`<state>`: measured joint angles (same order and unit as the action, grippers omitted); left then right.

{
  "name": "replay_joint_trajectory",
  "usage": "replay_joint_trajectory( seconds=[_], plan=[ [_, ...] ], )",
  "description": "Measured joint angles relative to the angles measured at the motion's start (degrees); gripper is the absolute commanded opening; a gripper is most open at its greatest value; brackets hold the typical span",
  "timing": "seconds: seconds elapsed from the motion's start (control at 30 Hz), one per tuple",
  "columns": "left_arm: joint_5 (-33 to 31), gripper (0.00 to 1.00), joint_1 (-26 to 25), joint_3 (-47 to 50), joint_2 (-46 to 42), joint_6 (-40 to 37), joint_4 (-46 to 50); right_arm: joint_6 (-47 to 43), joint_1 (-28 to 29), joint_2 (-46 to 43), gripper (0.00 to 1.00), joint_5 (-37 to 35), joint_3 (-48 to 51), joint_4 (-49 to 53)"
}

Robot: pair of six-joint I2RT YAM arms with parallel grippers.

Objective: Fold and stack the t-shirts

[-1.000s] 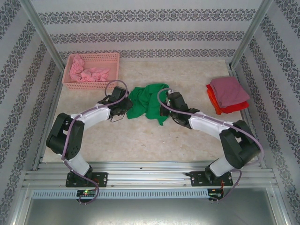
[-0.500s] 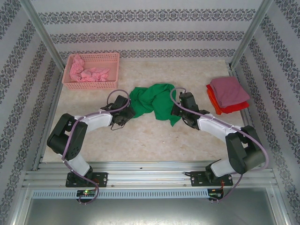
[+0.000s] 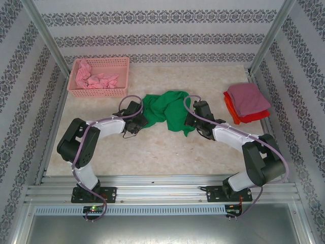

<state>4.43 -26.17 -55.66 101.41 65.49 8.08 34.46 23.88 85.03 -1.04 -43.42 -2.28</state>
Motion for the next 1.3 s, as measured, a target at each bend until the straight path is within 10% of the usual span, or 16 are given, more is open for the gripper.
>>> replay_joint_trajectory(
  seconds=[0.13, 0.63, 0.7, 0.8, 0.87, 1.3],
  plan=[
    [0.74, 0.0, 0.15, 0.02, 0.61, 1.16, -1.22, -0.04, 0.0, -0.02, 0.0, -0.02, 0.0, -0.07],
    [-2.05, 0.0, 3.13, -3.63, -8.07, -2.71, -2.27, -8.46, -7.8, -3.91, 0.0, -0.44, -5.09, 4.24],
    [-2.1, 0.0, 3.98, -4.02, -10.97, -3.5, -2.32, -10.1, -9.62, -2.95, 0.15, -0.46, -8.0, 5.4],
    [-2.1, 0.0, 5.2, -4.0, -13.35, -4.02, -2.23, -12.24, -12.02, -0.09, 0.63, -0.42, -12.72, 6.99],
    [-2.08, 0.0, 5.6, -3.69, -13.35, -4.02, -2.23, -13.53, -12.94, 1.49, 0.73, -0.48, -15.08, 8.33],
    [-1.25, 0.0, 5.62, 1.73, -12.41, -3.54, -1.68, -6.12, -13.14, -16.94, 0.63, -0.5, 5.62, 9.62]
  ],
)
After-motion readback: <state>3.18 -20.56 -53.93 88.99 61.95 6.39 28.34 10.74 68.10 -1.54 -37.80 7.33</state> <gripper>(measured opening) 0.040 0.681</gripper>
